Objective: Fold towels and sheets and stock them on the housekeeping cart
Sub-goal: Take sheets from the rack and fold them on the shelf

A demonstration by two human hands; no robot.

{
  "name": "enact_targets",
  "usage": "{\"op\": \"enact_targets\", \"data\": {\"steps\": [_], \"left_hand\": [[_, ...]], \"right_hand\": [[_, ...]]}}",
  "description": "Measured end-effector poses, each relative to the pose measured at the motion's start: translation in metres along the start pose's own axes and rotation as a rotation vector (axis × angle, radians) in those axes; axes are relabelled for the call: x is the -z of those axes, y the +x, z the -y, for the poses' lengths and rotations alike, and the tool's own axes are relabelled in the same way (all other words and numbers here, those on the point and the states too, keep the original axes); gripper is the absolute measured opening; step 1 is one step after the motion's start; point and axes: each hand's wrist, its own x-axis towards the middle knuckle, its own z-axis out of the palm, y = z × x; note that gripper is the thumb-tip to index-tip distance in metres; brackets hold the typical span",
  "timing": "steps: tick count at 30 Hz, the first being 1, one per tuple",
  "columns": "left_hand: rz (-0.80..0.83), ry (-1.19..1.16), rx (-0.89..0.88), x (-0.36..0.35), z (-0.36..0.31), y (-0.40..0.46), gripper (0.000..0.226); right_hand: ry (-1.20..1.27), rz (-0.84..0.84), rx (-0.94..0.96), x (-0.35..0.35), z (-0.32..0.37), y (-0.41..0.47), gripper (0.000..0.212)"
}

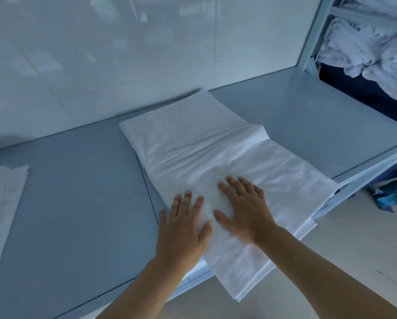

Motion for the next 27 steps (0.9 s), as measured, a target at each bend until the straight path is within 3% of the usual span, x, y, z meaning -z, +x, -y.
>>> {"op": "enact_targets", "data": {"steps": [6,10,13,18,24,27], "left_hand": [[-0.027,-0.112,-0.031,0.024,0.056,-0.051,0.061],[-0.224,-0.309,-0.085,0.043,0.099,-0.045,0.037],[-0.249,-0.255,-0.025,0.052,0.13,-0.005,0.049],[-0.027,-0.163,0.117,0.031,0.135,0.058,0.07],[-0.017,-0.143,0.333,0.023,0.121,0.097,0.078],[-0.056,-0.135,0.358,0.021,0.116,0.1,0.078]], "right_hand": [[0.025,-0.093,0.154,0.006,0.072,0.012,0.059],[0.098,0.017,0.297,-0.011,0.118,0.025,0.066],[0.062,0.042,0.261,-0.031,0.131,0.019,0.07],[0.046,0.013,0.247,-0.04,0.129,0.003,0.072],[0.051,0.037,0.201,-0.041,0.141,-0.008,0.076],[0.1,0.065,0.199,-0.038,0.143,-0.012,0.076]]}}
